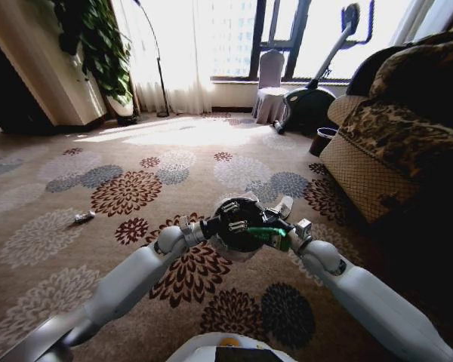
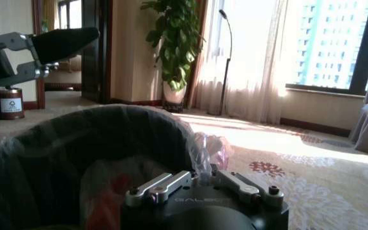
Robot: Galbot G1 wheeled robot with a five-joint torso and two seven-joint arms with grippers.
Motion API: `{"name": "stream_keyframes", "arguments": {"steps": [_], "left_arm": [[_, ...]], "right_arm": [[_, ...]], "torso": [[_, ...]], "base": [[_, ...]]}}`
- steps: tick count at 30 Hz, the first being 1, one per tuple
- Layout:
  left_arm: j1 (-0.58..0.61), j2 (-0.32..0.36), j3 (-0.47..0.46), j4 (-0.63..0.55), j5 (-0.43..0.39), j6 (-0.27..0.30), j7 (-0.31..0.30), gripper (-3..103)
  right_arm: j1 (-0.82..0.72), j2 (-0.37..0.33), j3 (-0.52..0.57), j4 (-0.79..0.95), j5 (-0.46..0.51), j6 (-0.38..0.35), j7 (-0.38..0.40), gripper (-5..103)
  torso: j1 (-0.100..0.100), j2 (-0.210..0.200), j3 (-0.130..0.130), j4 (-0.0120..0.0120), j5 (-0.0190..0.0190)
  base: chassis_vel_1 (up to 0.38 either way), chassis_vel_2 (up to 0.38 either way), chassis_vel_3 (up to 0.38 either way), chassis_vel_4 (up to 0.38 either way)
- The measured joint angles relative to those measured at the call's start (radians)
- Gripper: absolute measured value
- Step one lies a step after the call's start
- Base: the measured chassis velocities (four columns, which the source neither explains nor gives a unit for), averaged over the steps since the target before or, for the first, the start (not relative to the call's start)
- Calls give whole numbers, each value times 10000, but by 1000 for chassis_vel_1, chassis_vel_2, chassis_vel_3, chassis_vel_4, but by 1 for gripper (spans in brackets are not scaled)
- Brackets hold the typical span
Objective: Pick up the trash from the ground and place it into the trash bin.
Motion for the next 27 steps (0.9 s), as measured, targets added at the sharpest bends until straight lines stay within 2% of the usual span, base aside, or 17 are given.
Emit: {"name": "stream_keyframes", "arguments": {"steps": [3,4,6,7,8,9,10,11,13,14,17,18,21,22,24,26,27], "left_arm": [[389,30,-352,-249,0,-19,-1,81],[389,30,-352,-249,0,-19,-1,81],[820,4,-726,-688,6,-39,-185,91],[820,4,-726,-688,6,-39,-185,91],[993,-31,-890,-887,9,-57,-357,96],[1179,-84,-1087,-1058,52,-88,-605,96],[1417,-217,-1425,-1232,226,-131,-1020,100],[1417,-217,-1425,-1232,226,-131,-1020,100],[1750,-647,-2018,-1392,677,-158,-2295,100],[1750,-647,-2018,-1392,677,-158,-2295,100],[2009,-1098,-2398,-1398,619,-160,-3634,100],[2009,-1098,-2398,-1398,619,-160,-3634,100],[2523,-1249,-2872,-1581,554,-211,-3920,100],[2523,-1249,-2872,-1581,554,-211,-3920,100],[2951,-1251,-3109,-1751,558,-318,-3871,100],[3321,-1282,-3255,-1880,579,-409,-3795,100],[3321,-1282,-3255,-1880,579,-409,-3795,100]], "right_arm": [[78,-105,-51,-23,18,-11,1,0],[78,-105,-51,-23,18,-11,1,0],[137,-181,-58,-79,32,-113,0,0],[137,-181,-58,-79,32,-113,0,0],[141,-228,-11,-99,29,-230,-1,0],[125,-301,98,-103,29,-409,-3,0],[53,-431,319,-82,40,-720,1,0],[53,-431,319,-82,40,-720,1,0],[-73,-781,626,85,308,-1702,9,0],[-73,-781,626,85,308,-1702,9,0],[-25,-1158,791,110,1088,-2769,4,0],[-25,-1158,791,110,1088,-2769,4,0],[162,-2016,959,94,2334,-3836,5,0],[162,-2016,959,94,2334,-3836,5,0],[247,-2834,1050,87,3097,-4345,0,0],[197,-3603,1255,-63,3161,-4535,-5,0],[197,-3603,1255,-63,3161,-4535,-5,0]], "torso": [[0,2,0,-1,-1],[0,2,0,-1,-1],[0,2,0,-2,1],[0,2,0,-2,1],[0,2,0,1,3],[0,2,0,1,4],[0,2,0,2,2],[0,2,0,2,2],[0,2,-1,-5,3],[0,2,-1,-5,3],[0,2,0,-5,4],[0,2,0,-5,4],[0,2,0,1,1],[0,2,0,1,1],[0,2,0,1,7],[0,2,0,1,-2],[0,2,0,1,-2]], "base": [[0,0,0,0],[0,0,0,0],[0,0,0,0],[0,0,0,0],[0,0,0,0],[0,0,0,0],[0,0,0,0],[0,0,0,0],[0,0,0,0],[0,0,0,0],[0,0,0,0],[0,0,0,0],[0,0,0,0],[0,0,0,0],[0,0,0,0],[0,0,0,0],[0,0,0,0]]}}
